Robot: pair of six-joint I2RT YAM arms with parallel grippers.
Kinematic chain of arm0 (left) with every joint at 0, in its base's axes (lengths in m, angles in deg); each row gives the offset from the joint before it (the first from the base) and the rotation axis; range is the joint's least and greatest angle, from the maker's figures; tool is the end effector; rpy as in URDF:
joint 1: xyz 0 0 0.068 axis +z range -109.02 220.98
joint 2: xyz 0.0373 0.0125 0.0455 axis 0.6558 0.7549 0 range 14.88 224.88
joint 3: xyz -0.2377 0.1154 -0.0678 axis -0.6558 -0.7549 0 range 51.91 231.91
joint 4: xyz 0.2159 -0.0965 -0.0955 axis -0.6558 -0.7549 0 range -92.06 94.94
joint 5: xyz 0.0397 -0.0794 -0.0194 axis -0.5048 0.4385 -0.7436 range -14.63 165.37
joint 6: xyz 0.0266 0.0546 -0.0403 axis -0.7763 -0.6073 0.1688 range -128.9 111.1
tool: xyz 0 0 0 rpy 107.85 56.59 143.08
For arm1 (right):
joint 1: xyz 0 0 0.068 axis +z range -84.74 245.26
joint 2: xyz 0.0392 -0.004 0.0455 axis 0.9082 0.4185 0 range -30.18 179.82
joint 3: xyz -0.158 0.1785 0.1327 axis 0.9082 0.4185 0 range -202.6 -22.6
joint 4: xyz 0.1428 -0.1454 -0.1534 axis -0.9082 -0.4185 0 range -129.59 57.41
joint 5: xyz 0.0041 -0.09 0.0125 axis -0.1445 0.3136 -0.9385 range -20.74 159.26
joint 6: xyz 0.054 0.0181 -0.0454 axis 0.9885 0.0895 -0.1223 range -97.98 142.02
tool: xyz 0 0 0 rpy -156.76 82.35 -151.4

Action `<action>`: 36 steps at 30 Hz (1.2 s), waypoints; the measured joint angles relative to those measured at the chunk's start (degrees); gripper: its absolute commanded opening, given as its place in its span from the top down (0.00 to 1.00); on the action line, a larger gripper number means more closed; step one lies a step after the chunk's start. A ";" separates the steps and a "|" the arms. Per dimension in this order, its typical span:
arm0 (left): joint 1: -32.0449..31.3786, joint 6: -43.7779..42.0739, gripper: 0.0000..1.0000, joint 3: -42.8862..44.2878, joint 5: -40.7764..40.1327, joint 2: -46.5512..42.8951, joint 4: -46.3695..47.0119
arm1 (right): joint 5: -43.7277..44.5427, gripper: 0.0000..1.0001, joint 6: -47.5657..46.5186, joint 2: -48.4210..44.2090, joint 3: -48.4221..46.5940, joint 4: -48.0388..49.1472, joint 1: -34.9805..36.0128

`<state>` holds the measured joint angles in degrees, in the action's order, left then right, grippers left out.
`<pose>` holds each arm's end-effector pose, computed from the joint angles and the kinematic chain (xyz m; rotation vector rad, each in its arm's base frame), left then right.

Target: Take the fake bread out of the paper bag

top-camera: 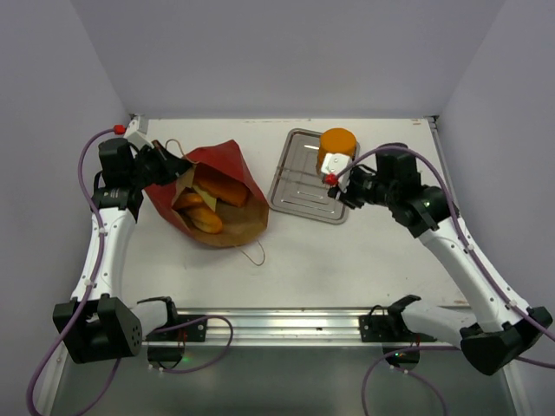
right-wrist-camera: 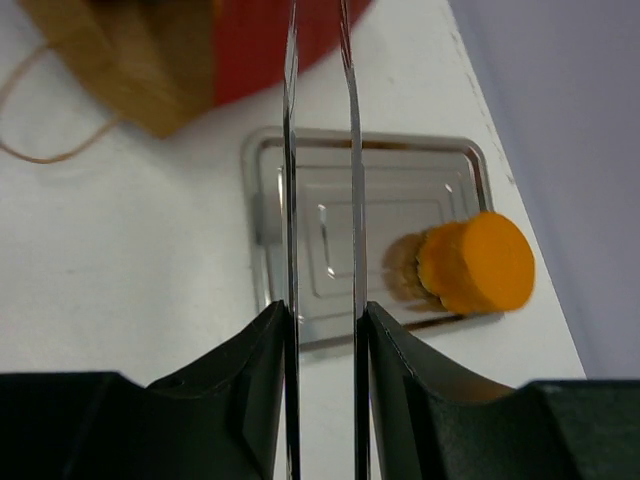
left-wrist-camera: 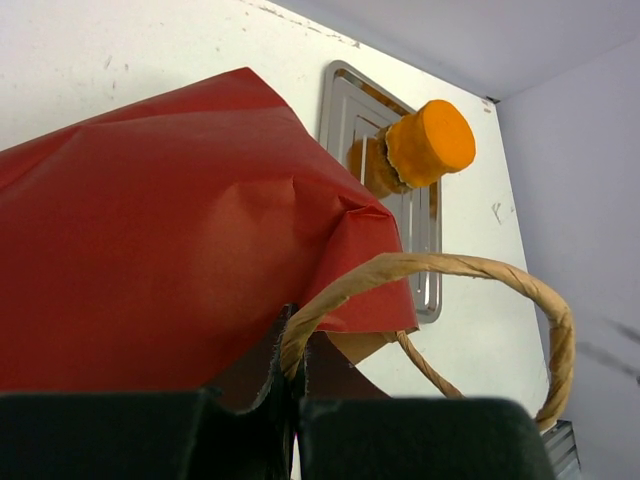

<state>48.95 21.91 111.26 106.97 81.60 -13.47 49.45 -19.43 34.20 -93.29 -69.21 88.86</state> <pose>0.2744 0.0064 0.3303 -0.3306 2.0143 -0.8073 0.2200 0.1185 0.3713 -1.2815 1.6259 0.1720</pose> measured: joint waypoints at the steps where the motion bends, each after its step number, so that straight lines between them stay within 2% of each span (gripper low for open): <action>1: 0.00 -0.22 1.00 0.00 0.02 -0.11 -0.13 | -1.25 0.61 -0.09 -0.87 -0.42 -1.55 3.21; 8: 0.00 -0.52 1.00 0.00 0.09 -0.61 -1.01 | -4.02 0.62 1.66 2.95 -4.70 -6.93 20.83; 15: 0.00 -0.50 1.00 0.00 -0.09 -1.29 -2.12 | 5.44 0.61 5.62 13.86 -10.16 -4.11 31.36; 24: 0.00 -0.50 1.00 0.02 -0.24 -1.49 -2.67 | 16.85 0.59 7.58 27.02 -17.94 0.28 34.75; 36: 0.00 -0.50 1.00 0.04 -0.20 -1.49 -2.64 | 18.93 0.57 6.75 29.14 -19.19 0.15 39.30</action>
<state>48.95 21.41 111.30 106.77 80.12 -16.12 68.38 -12.68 63.33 -112.48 -69.05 128.15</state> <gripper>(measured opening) 0.012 0.430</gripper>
